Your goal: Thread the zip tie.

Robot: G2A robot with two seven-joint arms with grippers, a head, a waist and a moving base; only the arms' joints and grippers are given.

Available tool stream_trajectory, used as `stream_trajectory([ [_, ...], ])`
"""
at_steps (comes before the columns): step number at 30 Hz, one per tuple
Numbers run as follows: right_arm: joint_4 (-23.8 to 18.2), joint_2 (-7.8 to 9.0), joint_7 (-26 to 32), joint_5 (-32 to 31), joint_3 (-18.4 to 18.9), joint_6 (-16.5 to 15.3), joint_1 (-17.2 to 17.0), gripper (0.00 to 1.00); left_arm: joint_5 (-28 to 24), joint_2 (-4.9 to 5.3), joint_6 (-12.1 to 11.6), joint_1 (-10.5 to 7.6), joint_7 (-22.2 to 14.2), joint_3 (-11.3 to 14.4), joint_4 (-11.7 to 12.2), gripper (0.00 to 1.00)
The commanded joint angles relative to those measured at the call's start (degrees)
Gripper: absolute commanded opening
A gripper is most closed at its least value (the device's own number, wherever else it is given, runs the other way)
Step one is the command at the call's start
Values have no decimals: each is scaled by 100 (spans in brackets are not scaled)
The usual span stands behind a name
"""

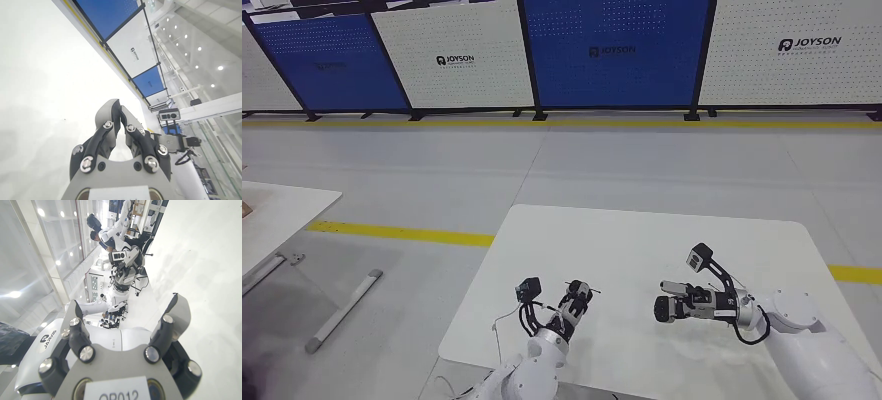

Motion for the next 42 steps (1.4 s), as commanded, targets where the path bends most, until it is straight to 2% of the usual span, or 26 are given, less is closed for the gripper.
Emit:
stream_trajectory([
  [1,0,0,0,0,0,0,0,100,1,-17,-12,-42,24,41,21,0],
  [3,0,0,0,0,0,0,0,100,-68,-25,-206,-12,83,35,-45,0],
  [6,0,0,0,0,0,0,0,100,-128,-13,-675,141,132,-34,-254,0],
  [11,0,0,0,0,0,0,0,100,-237,41,-1514,529,-3,-198,-653,0],
  [14,0,0,0,0,0,0,0,100,-259,69,-1883,770,-77,-245,-888,0],
  [16,0,0,0,0,0,0,0,100,-464,87,-2040,867,-332,-269,-1002,0],
  [19,0,0,0,0,0,0,0,100,-471,122,-2088,948,-576,-398,-1072,0],
  [21,0,0,0,0,0,0,0,100,-389,126,-1995,963,-548,-418,-1073,0],
  [28,0,0,0,0,0,0,0,100,-389,126,-1995,963,-548,-418,-1073,0],
  [35,0,0,0,0,0,0,0,100,-333,110,-1891,776,-685,-294,-841,0],
  [37,0,0,0,0,0,0,0,100,-470,105,-1969,758,-726,-284,-824,0],
  [42,0,0,0,0,0,0,0,100,-470,105,-1969,758,-726,-284,-824,0],
])
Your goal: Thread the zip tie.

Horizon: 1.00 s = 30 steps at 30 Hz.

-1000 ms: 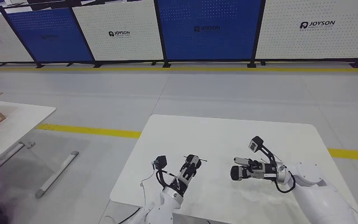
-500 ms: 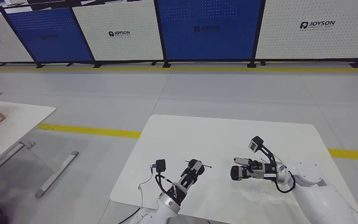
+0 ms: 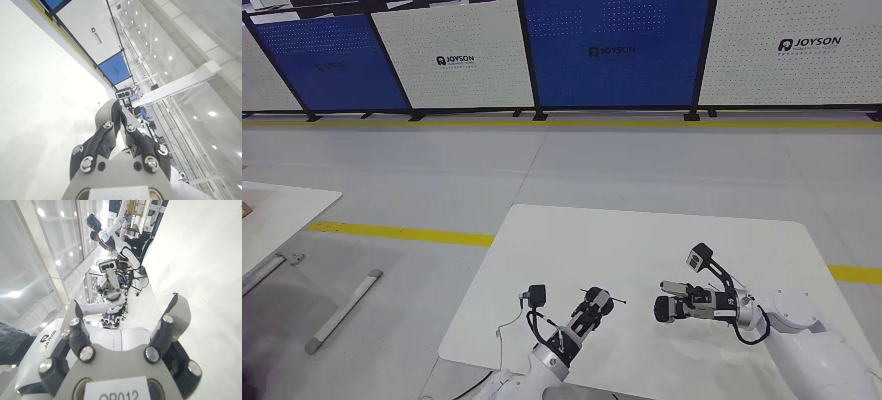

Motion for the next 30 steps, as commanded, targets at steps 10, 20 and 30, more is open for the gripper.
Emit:
stream_trajectory([
  [10,-1213,435,-547,-1484,897,593,-549,100,4,0,3,0,1,0,-1,0],
  [20,-1792,613,-532,-2006,1297,1019,-830,100,4,0,3,0,1,0,-1,0],
  [30,-1792,613,-532,-2006,1297,1019,-830,100,4,0,3,0,1,0,-1,0],
])
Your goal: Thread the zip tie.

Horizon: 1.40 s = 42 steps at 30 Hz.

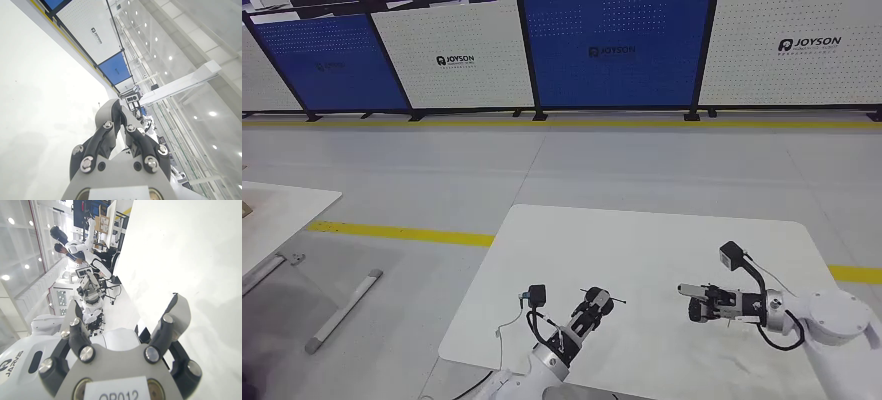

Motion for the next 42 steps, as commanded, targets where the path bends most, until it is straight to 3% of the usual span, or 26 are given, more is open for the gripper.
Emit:
stream_trajectory([
  [1,0,0,0,0,0,0,0,100,0,0,0,0,0,0,0,0],
  [8,-507,150,-32,-870,256,414,-37,100,0,0,0,0,0,0,0,0],
  [12,-723,251,481,-1192,407,592,18,100,0,0,0,0,0,0,0,0],
  [15,-871,316,726,-1851,318,654,161,100,0,0,0,0,0,0,0,0],
  [17,-806,330,726,-1700,216,682,301,100,0,0,0,0,0,0,0,0],
  [26,-806,330,726,-1700,216,682,301,100,0,0,0,0,0,0,0,0],
  [29,-864,347,726,-1757,76,498,301,100,0,0,0,0,0,0,0,0],
  [33,-771,491,726,-1972,-155,394,579,100,0,0,0,0,0,0,0,0],
  [42,-803,1050,726,-2524,-1213,-339,1219,100,0,0,0,0,0,0,0,0],
])
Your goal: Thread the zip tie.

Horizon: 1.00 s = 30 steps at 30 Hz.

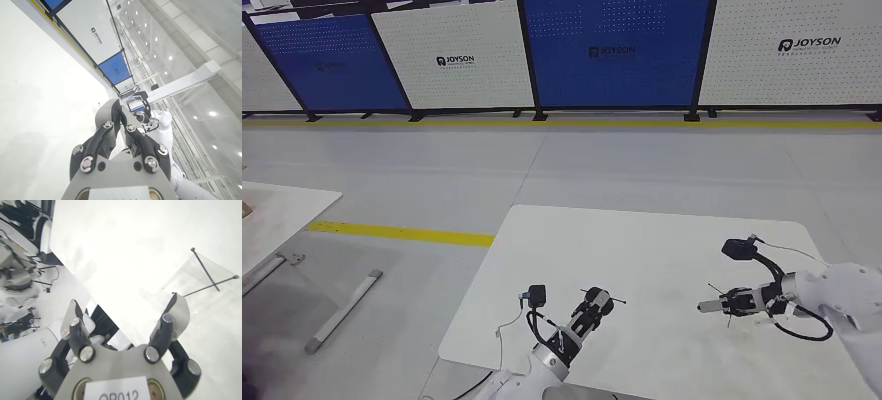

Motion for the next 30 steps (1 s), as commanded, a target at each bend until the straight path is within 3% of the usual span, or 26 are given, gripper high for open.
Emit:
stream_trajectory([
  [1,51,80,0,41,-231,-132,127,100,0,0,0,0,0,0,0,0],
  [11,56,77,-23,61,-248,-122,87,100,0,0,0,0,0,0,0,0],
  [14,182,56,0,219,-260,457,129,100,0,0,0,0,0,0,0,0],
  [17,357,37,0,491,-357,629,267,100,0,0,0,0,0,0,0,0],
  [21,512,15,-76,544,-323,1274,408,100,0,0,0,0,0,0,0,0],
  [23,531,5,-416,241,-343,1927,445,100,0,0,0,0,0,0,0,0],
  [24,447,-8,-473,123,-410,2076,445,100,0,0,0,0,0,0,0,0],
  [30,421,-25,-371,113,-483,1975,472,100,0,0,0,0,0,0,0,0],
])
